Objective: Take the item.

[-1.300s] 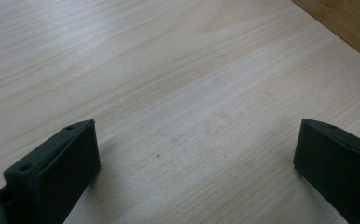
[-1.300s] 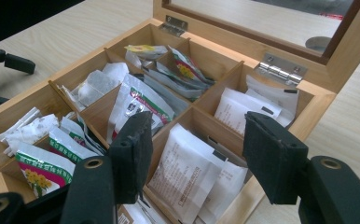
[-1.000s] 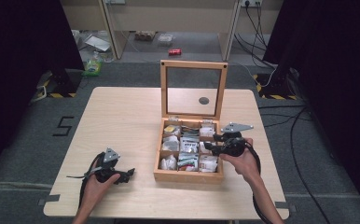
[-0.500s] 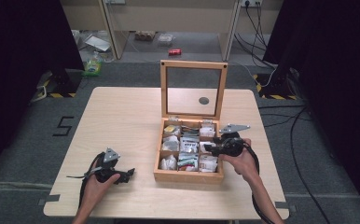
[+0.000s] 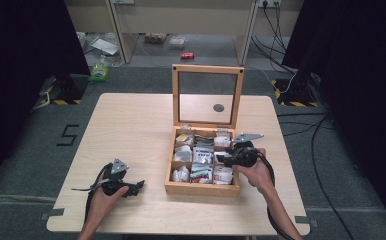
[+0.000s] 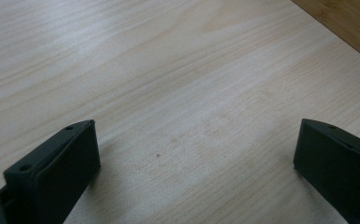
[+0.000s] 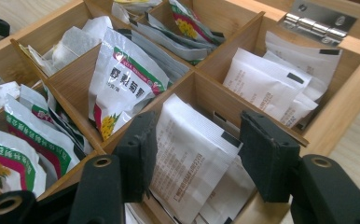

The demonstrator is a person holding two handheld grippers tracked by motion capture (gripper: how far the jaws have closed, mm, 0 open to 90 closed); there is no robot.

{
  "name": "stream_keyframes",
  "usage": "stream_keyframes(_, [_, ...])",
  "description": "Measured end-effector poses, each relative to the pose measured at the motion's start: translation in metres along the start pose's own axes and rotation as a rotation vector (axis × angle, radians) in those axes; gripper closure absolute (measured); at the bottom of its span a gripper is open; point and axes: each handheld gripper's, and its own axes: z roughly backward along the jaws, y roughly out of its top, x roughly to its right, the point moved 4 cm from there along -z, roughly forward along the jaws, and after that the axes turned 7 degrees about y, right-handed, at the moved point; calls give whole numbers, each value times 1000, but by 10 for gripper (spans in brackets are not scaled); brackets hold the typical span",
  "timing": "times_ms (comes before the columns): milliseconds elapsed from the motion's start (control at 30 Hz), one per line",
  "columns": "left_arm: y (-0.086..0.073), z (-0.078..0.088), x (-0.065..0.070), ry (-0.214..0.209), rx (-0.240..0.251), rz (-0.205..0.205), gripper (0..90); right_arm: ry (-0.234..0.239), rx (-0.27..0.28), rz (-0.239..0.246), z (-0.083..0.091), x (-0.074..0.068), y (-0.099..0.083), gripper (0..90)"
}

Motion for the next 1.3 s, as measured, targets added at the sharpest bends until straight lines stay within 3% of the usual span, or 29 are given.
stream_keyframes(167, [0, 0, 0, 0, 1, 2, 0, -5, -28, 14, -5, -1, -3, 607])
stream_keyframes(567, [0, 0, 0, 0, 1, 2, 0, 40, 10, 44, 4, 2, -3, 813])
stream_keyframes(900, [0, 0, 0, 0, 0, 0, 0, 33, 37, 83, 12, -3, 4, 862])
stream_keyframes(1300, [0, 0, 0, 0, 0, 0, 0, 4, 139, 78, 36, 2, 15, 873])
